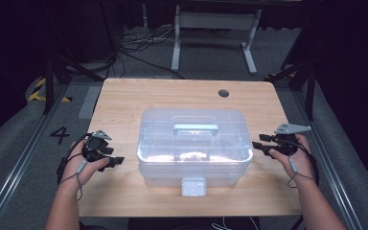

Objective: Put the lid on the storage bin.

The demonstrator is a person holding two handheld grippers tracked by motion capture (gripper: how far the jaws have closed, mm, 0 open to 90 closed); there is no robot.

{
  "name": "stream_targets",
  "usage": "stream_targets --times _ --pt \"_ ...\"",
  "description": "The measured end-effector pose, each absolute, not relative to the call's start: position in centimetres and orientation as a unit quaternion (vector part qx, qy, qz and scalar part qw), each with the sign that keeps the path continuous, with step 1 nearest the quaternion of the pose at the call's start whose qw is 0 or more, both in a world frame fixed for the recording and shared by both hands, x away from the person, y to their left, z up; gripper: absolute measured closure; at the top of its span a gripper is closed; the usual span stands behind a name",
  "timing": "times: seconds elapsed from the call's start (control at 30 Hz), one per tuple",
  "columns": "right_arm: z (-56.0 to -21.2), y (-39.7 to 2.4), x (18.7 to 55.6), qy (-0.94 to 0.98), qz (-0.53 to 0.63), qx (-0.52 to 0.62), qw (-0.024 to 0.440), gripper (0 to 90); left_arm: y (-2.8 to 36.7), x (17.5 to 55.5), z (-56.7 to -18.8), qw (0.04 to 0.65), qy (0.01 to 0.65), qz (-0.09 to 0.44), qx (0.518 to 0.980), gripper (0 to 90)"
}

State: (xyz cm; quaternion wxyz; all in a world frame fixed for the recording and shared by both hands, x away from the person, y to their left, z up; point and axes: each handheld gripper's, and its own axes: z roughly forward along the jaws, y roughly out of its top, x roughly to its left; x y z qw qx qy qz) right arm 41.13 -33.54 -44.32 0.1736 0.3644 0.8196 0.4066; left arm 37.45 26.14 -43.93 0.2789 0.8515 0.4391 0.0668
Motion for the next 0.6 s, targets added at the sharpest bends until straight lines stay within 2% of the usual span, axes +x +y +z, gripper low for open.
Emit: stream_targets --times 0.6 --pt "-47.7 -32.9 39.1 0.84 0.379 0.361 0.144 43.2 25.9 37.3 -44.4 0.263 0.424 0.041 0.866 38.5"
